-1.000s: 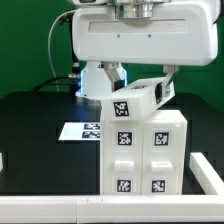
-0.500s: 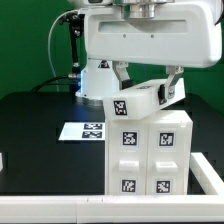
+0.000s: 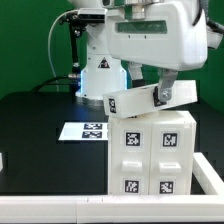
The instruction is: Assemble cabinet
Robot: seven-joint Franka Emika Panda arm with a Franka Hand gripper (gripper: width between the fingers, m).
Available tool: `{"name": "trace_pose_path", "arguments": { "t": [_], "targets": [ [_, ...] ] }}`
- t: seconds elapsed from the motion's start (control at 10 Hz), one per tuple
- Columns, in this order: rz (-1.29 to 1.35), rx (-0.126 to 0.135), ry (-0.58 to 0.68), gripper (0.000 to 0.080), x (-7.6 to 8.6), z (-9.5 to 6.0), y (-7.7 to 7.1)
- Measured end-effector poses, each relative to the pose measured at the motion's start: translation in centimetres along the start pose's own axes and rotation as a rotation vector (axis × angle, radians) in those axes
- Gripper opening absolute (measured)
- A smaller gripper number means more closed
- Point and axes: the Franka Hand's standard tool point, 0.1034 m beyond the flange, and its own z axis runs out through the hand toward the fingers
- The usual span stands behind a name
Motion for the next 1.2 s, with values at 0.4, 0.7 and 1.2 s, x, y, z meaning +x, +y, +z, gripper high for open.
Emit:
{"name": "trace_pose_path", "arguments": {
  "t": [0.4, 0.7, 1.2],
  "targets": [
    [0.462, 0.031, -0.061, 0.0556, -0.3, 0.2, -0.5],
    [0.677, 0.059, -0.067, 0.0556, -0.3, 0.3, -1.0],
    [1.038, 0.124, -0.153, 0.0556, -0.7, 0.4, -1.9]
  ]
}}
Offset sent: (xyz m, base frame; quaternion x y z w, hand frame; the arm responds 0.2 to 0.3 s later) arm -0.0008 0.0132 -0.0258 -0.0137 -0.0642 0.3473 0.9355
